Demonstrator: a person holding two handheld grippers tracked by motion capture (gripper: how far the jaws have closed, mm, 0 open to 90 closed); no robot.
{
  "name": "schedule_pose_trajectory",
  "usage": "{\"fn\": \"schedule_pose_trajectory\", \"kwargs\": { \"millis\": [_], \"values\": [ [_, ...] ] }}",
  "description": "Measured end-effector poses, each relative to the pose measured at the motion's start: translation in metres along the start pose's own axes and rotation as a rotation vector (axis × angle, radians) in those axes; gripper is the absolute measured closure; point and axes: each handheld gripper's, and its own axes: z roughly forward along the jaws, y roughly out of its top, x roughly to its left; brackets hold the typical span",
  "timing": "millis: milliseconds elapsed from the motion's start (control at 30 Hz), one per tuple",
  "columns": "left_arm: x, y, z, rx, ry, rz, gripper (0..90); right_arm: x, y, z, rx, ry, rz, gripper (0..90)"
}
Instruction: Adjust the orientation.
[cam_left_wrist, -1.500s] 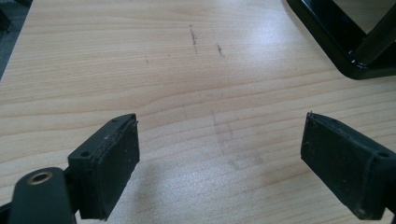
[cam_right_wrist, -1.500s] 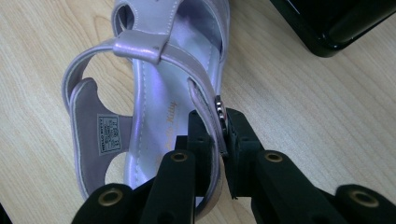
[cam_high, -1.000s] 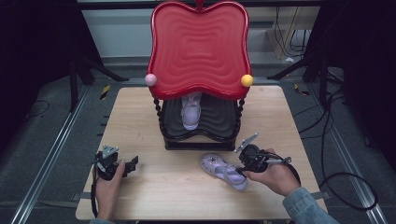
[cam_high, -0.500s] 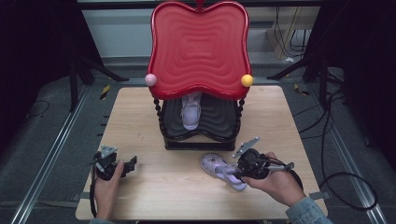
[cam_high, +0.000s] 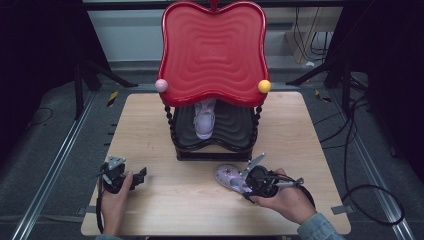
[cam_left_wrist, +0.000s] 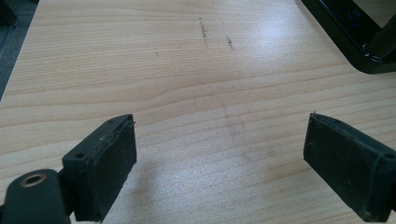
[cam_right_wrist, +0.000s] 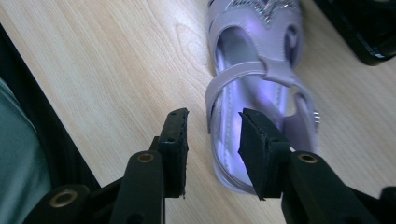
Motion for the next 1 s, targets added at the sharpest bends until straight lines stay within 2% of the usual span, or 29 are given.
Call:
{"fn": "schedule_pose_trajectory", "kwargs": {
  "millis": [233, 533, 833, 1000],
  "values": [
    [-0.001, 0.000, 0.000, 0.002, -0.002, 0.000, 9.0, 0.002, 0.001, 0.020, 0.047, 0.003, -0.001, 67.9],
    [-0.001, 0.000, 0.001, 0.004, -0.004, 0.003, 9.0, -0.001, 0.000, 0.033, 0.073, 0.005, 0.001, 74.7],
    [-0.001, 0.000, 0.001, 0.007, -0.005, 0.006, 9.1, -0.003, 0.002, 0.039, 0.085, 0.012, -0.002, 81.9],
    [-0.001, 0.000, 0.001, 0.007, -0.005, 0.006, 9.1, -0.007, 0.000, 0.035, 0.060, 0.013, 0.002, 86.2]
  ]
}}
